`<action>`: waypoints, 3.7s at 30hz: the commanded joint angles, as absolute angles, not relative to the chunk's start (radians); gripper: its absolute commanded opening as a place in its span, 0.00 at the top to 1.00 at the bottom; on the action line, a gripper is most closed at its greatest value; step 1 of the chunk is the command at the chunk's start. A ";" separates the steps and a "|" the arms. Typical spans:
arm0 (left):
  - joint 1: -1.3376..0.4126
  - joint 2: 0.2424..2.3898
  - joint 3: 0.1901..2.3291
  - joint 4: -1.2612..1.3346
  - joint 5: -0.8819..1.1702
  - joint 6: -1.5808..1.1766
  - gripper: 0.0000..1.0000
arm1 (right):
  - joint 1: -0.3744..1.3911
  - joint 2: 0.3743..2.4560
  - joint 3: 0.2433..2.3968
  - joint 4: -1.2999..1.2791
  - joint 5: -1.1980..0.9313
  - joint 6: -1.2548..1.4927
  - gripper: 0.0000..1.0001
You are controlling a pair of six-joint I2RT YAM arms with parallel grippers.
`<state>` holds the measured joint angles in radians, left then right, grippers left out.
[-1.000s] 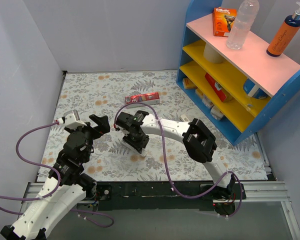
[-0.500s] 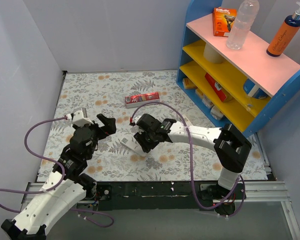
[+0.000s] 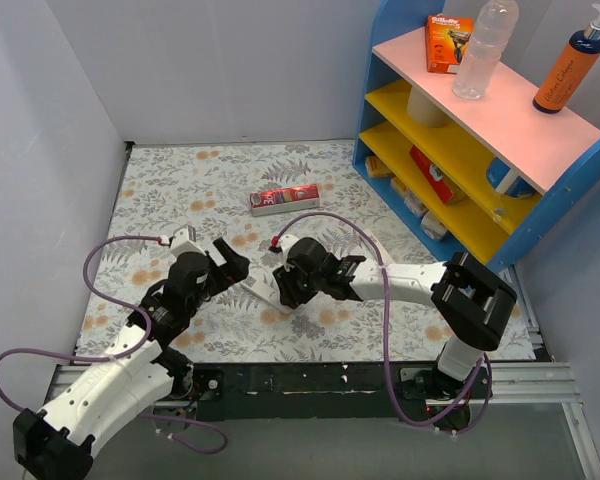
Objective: Load the batteries into the remote control
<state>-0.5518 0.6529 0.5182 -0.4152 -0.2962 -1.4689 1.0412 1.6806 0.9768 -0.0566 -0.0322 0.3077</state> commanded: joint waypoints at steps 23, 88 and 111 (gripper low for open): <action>-0.548 0.808 0.417 -0.304 -0.195 -1.595 0.02 | 1.043 1.764 0.974 0.074 -0.087 0.221 0.57; -0.425 1.193 0.430 -0.104 -0.071 -1.710 0.34 | 1.031 1.769 1.005 0.002 -0.144 0.192 0.71; -0.425 1.192 0.380 -0.078 -0.002 -1.718 0.53 | 1.031 1.893 1.042 -0.052 -0.114 0.183 0.71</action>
